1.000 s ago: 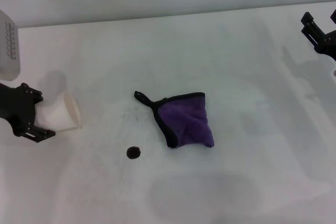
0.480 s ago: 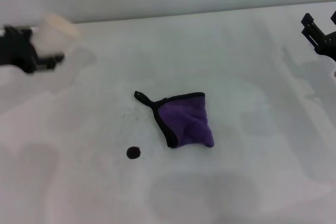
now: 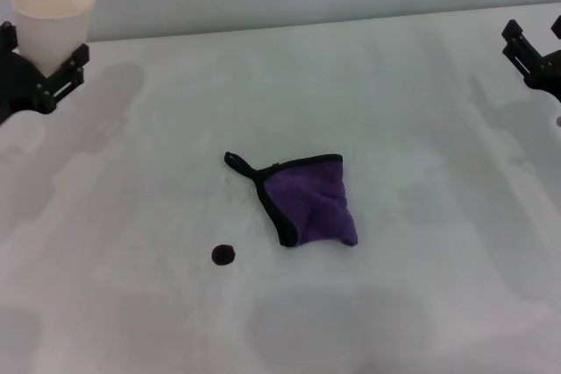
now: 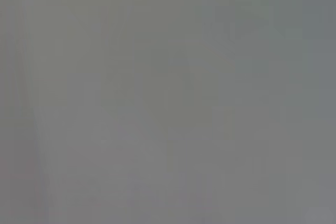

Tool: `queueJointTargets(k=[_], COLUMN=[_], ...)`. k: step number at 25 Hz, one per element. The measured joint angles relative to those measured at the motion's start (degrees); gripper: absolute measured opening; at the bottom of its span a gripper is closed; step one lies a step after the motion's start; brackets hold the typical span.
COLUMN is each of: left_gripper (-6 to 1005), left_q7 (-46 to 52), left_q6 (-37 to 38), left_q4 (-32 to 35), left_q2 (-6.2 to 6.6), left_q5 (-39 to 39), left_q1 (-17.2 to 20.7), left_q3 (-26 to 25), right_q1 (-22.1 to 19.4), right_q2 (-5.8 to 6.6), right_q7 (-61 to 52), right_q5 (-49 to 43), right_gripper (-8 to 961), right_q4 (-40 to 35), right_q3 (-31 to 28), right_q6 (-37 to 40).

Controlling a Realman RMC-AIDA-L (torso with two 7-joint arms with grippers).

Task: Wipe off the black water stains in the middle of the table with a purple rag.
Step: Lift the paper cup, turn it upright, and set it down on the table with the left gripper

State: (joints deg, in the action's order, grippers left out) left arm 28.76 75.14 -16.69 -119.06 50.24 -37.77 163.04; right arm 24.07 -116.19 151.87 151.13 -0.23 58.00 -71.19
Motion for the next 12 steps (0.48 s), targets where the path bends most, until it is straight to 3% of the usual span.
queueJointTargets(k=[7,12], left_gripper=[660,660], left_q7=[-16.6,-21.5], left_q6=[-4.3,-12.4], left_q4=[17.7,25.6], left_q2=[-0.33,-0.54], left_q5=[14.8,20.3], left_q1=[6.9,8.3], left_q3=[-0.1,-0.2], right_q1=[0.1,-0.1], right_q2=[0.00,0.03], right_q7=[0.0,0.1], right_q5=[-0.1,-0.1], right_gripper=[825,825], right_q4=[0.0,-0.1], right_q3=[0.3,0.5], right_q6=[0.0,0.0])
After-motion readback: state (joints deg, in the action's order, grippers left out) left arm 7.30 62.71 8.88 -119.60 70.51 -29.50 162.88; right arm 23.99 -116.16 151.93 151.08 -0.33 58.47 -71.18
